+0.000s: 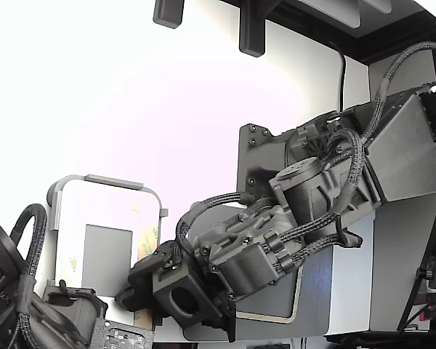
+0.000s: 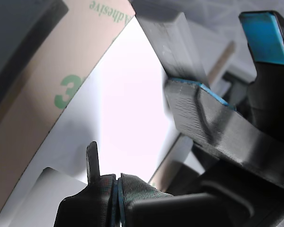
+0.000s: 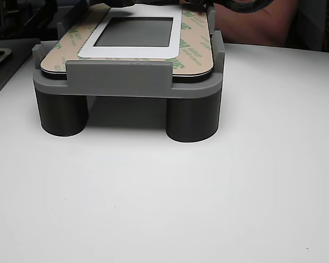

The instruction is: Peel off protective film from adhesive tape.

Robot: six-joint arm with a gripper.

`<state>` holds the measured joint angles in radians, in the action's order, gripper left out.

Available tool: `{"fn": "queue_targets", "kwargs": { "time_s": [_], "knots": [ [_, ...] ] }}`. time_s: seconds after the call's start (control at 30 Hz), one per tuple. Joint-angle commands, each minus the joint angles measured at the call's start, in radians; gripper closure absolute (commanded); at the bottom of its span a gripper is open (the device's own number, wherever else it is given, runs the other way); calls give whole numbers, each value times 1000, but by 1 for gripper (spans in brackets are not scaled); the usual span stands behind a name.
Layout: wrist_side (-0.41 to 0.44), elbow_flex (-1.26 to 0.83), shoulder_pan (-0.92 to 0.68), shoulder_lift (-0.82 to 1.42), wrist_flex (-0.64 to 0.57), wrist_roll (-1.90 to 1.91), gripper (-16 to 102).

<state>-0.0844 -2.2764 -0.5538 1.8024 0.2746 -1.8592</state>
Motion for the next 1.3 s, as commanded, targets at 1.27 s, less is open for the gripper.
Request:
{"fn": "queue_targets", "kwargs": {
  "time_s": [1.27],
  "knots": [
    [-2,46,-8,-12,5,11,96]
  ]
}}
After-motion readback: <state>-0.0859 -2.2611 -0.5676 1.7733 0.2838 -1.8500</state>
